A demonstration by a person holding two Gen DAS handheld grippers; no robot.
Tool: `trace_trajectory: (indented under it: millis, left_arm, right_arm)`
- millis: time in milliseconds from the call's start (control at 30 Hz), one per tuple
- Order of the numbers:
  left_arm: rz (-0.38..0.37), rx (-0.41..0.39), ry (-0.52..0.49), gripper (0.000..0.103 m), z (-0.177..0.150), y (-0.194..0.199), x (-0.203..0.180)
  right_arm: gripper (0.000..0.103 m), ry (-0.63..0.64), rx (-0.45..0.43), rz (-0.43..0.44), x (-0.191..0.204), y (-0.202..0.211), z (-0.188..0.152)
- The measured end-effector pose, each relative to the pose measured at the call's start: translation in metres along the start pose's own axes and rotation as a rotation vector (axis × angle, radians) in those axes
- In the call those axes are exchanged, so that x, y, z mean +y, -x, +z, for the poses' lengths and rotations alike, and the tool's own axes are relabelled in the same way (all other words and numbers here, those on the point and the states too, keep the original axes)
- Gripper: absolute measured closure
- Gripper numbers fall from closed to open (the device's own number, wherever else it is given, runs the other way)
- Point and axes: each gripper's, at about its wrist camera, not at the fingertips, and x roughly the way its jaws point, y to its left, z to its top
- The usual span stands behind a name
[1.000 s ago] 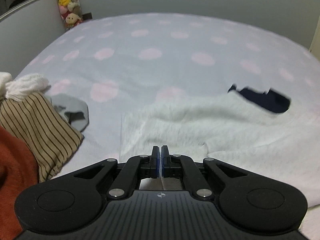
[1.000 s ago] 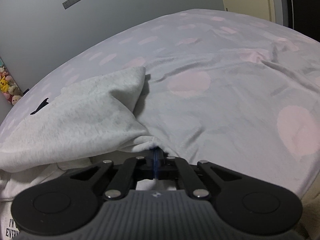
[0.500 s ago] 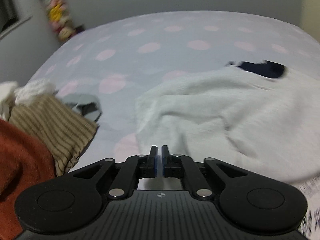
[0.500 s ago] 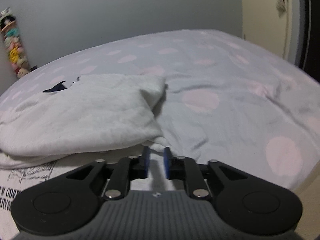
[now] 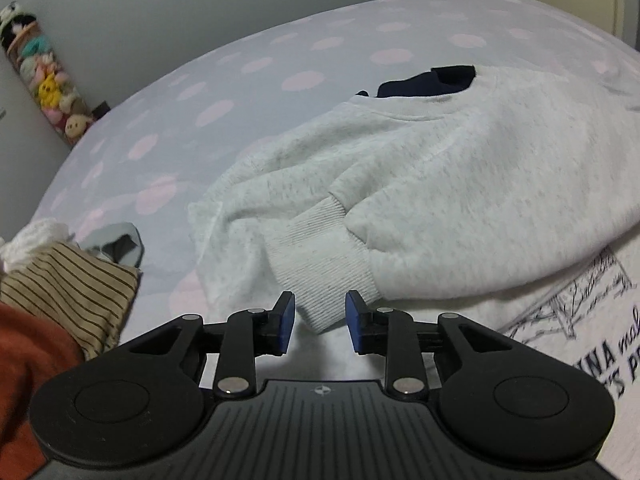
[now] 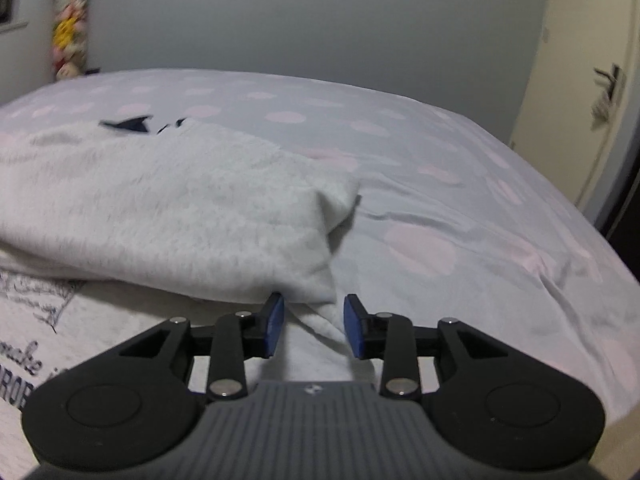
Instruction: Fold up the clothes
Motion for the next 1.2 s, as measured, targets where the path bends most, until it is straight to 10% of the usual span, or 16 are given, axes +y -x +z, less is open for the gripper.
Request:
trace_trajectory:
  millis: [400, 600, 900, 1200]
  left_arm:
    - [-0.017, 0.002, 0.109, 0.077, 0.003, 0.002, 0.011]
    - [-0.014, -0.005, 0.161, 0.077, 0.008, 0.005, 0.017]
    - [-0.01, 0.002, 0.21, 0.077, 0.0, 0.015, 0.021]
    - [-0.002, 0.039, 0.285, 0.077, -0.025, 0.022, 0.032]
  right_arm:
    - [0.064, -0.311, -0.024, 0.097, -0.049, 0.025, 0.01]
    - [0.065, -0.683, -0.087, 0.298, -0.071, -0.009, 0.014]
    - [0.089, -0.48, -0.212, 0.248, -0.045, -0.023, 0.034]
    - [0.102, -0.424, -0.039, 0.18, -0.039, -0.063, 0.021]
